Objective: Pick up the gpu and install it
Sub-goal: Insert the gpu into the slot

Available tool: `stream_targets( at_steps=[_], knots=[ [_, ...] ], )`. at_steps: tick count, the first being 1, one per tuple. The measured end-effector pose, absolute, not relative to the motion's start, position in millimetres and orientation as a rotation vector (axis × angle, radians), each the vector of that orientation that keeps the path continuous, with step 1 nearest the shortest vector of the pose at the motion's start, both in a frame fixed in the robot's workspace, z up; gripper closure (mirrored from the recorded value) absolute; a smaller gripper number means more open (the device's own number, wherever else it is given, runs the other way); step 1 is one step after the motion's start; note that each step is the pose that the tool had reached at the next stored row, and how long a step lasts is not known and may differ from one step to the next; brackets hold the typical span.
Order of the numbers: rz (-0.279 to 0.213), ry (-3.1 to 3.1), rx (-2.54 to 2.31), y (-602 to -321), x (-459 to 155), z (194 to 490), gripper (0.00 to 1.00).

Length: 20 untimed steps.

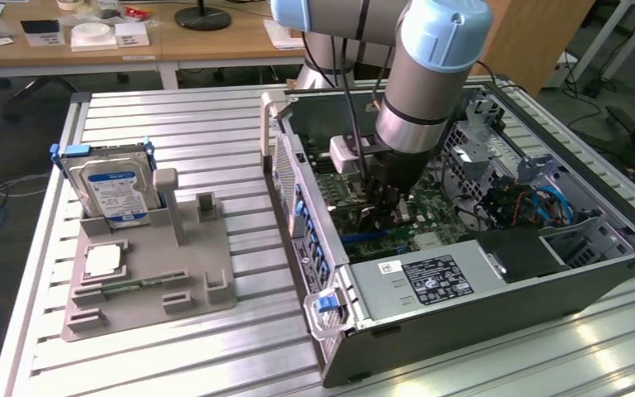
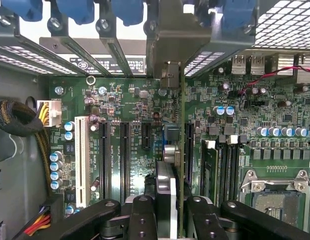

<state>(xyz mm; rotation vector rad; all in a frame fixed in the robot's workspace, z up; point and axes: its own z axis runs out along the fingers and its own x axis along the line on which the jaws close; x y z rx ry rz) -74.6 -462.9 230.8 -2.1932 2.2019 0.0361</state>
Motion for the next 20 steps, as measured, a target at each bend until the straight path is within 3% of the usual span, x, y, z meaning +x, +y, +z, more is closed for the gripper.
stream_targets(
  at_steps=[20],
  knots=[
    [0.039,2.204,-2.195,-463.0,-75.5,223.1,0.72]
  ],
)
